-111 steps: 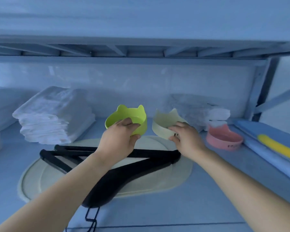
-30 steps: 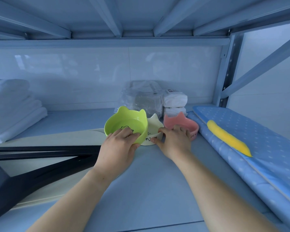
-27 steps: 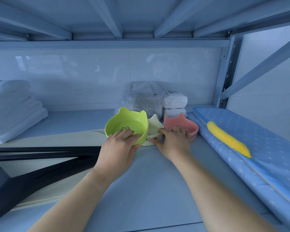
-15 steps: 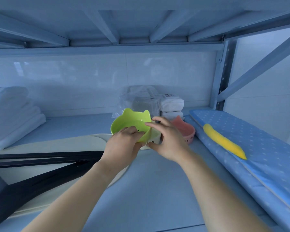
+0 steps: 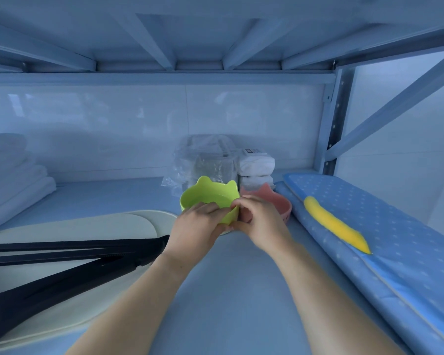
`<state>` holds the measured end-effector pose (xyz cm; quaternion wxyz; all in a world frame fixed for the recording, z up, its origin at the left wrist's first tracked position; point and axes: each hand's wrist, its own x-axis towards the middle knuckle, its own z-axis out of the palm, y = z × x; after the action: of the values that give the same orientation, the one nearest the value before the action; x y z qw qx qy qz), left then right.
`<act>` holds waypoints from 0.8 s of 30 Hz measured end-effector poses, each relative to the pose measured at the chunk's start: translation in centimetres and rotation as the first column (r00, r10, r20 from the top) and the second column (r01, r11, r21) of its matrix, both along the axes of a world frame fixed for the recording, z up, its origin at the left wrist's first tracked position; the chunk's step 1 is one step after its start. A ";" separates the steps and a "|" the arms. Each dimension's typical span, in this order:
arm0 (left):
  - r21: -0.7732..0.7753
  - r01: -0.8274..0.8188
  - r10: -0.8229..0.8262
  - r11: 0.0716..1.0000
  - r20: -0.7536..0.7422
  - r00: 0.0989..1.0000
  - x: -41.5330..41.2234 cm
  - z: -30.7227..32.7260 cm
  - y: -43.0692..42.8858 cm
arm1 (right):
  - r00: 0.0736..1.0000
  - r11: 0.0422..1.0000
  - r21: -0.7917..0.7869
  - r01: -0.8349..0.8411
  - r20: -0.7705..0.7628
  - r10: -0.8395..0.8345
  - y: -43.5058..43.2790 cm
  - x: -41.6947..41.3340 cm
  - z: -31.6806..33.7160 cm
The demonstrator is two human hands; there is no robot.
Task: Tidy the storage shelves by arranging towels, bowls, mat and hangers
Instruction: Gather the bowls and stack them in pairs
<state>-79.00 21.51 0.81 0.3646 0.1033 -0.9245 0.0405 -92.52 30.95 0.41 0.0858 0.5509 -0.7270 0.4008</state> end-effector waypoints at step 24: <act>0.275 -0.142 0.146 0.951 0.008 0.989 2.0 -0.2 -2.9 | 0.990 0.996 0.020 0.091 -0.108 -0.088 -1.0 1.9 0.4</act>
<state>-77.01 18.60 0.64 0.3487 0.2202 -0.9089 -0.0625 -90.62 29.92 0.81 0.1358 0.5395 -0.7502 0.3575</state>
